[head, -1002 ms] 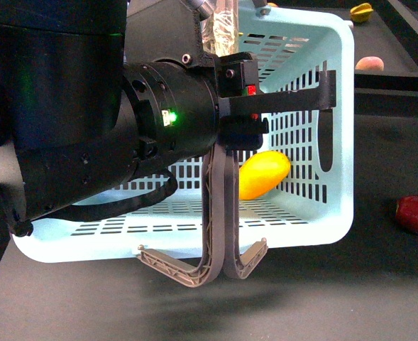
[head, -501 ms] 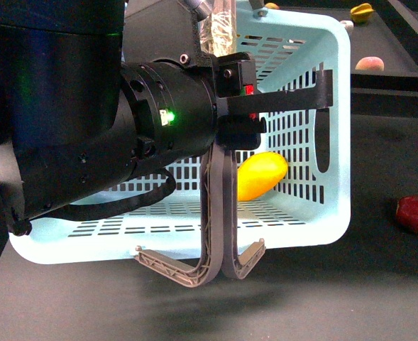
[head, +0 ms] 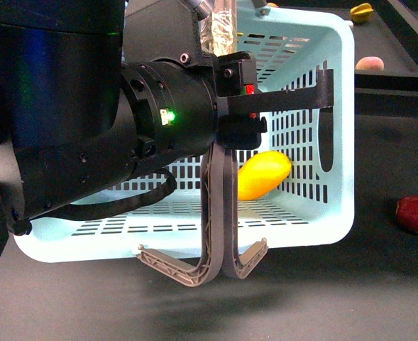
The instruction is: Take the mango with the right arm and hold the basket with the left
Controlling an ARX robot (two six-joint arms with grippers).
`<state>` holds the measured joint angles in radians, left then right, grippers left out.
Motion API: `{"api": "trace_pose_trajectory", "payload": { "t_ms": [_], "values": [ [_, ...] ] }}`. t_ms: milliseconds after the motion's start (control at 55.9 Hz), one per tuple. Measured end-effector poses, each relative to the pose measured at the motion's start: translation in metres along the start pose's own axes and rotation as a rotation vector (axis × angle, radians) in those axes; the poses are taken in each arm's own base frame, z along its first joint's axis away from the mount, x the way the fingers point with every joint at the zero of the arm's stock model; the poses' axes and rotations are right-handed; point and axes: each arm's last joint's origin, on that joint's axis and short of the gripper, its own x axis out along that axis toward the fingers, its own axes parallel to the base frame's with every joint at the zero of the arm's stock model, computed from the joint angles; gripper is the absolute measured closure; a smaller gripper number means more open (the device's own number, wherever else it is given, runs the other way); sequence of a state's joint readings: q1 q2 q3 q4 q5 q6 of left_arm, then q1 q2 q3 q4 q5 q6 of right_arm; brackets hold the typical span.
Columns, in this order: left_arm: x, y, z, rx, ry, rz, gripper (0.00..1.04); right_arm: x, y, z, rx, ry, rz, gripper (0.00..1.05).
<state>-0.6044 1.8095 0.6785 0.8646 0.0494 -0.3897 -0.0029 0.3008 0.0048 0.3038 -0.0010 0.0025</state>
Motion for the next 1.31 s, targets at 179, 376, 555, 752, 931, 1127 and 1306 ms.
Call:
{"api": "trace_pose_trajectory", "payload": {
  "t_ms": [179, 376, 555, 752, 931, 1127, 1306],
  "values": [
    [0.000, 0.000, 0.000, 0.000, 0.000, 0.001, 0.99, -0.003, 0.000, 0.000, 0.000, -0.001, 0.000, 1.03],
    [0.000, 0.000, 0.000, 0.000, 0.000, 0.000, 0.99, -0.008, 0.000, 0.000, 0.000, -0.001, 0.001, 1.03],
    [0.000, 0.000, 0.000, 0.000, 0.000, 0.000, 0.99, -0.019, 0.000, -0.003, -0.003, 0.003, 0.004, 1.03],
    [0.000, 0.000, 0.000, 0.001, 0.000, 0.000, 0.99, -0.019, 0.000, -0.003, -0.003, 0.006, 0.004, 1.03],
    [0.000, 0.000, 0.000, 0.001, 0.000, 0.001, 0.99, -0.019, 0.000, -0.003, -0.003, 0.006, 0.004, 1.03],
    [0.000, 0.000, 0.000, -0.001, 0.000, 0.000, 0.99, -0.019, 0.000, -0.003, -0.003, 0.006, 0.004, 1.03],
    [0.000, 0.000, 0.000, 0.000, 0.000, 0.000, 0.99, -0.019, 0.000, -0.003, -0.005, 0.006, 0.004, 0.89]
  ]
}}
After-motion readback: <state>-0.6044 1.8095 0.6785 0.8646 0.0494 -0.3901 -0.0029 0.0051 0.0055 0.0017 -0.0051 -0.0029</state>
